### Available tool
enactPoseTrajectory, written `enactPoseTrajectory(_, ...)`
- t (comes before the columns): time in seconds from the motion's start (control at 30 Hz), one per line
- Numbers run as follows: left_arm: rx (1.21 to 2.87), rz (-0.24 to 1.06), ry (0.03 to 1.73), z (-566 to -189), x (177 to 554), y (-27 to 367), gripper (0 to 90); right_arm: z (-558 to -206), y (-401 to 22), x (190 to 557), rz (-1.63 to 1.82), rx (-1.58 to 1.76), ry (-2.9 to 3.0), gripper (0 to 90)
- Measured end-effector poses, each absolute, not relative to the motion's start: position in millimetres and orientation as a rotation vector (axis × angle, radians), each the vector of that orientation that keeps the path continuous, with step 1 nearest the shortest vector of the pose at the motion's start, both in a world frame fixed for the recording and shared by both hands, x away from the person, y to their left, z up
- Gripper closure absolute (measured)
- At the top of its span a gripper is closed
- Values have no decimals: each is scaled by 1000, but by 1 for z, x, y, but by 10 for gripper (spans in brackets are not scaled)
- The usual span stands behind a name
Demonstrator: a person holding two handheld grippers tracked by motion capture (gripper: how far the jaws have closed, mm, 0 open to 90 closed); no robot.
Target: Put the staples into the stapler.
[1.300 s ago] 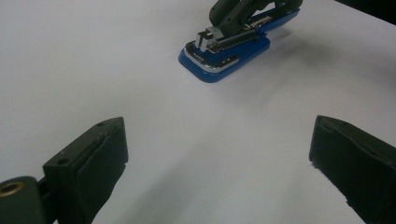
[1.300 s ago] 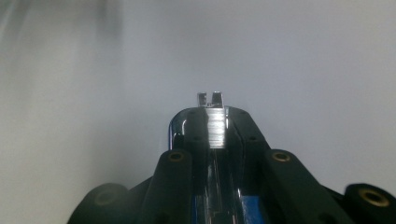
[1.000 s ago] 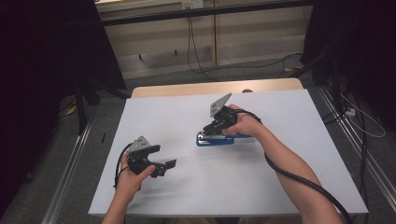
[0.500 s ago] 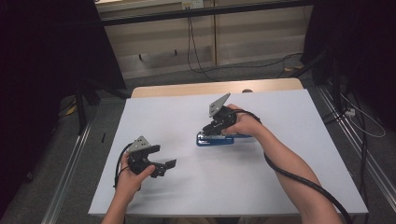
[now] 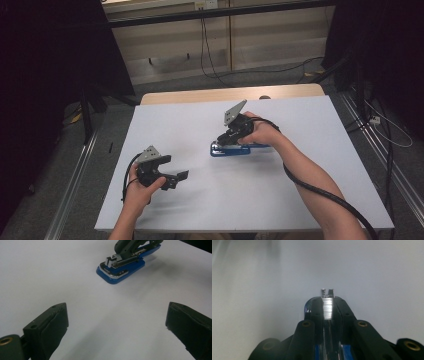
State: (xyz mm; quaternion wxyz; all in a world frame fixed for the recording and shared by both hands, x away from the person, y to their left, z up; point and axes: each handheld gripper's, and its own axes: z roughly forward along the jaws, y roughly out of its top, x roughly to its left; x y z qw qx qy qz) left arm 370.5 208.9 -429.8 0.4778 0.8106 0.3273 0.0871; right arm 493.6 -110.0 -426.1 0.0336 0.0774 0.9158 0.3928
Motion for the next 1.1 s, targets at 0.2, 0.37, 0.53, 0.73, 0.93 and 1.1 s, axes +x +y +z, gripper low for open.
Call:
enactPoseTrajectory(0.2, 1978, 212, 799, -430, 371, 209, 46, -427, -109, 494, 1209, 241, 2817, 794)
enactPoseTrajectory(0.37, 1980, 213, 799, -430, 371, 209, 47, -425, -111, 494, 1205, 232, 2816, 794)
enactPoseTrajectory(0.53, 1980, 213, 798, -430, 370, 209, 46, -423, -112, 495, 1209, 242, 2808, 794)
enactPoseTrajectory(0.73, 1980, 217, 799, -429, 370, 210, 46, -425, -111, 494, 1190, 228, 2814, 794)
enactPoseTrajectory(0.93, 1981, 216, 799, -430, 370, 210, 47, -426, -110, 495, 1190, 220, 2814, 794)
enactPoseTrajectory(1.1, 1976, 217, 800, -429, 371, 210, 47, -428, -109, 496, 1183, 221, 2821, 794)
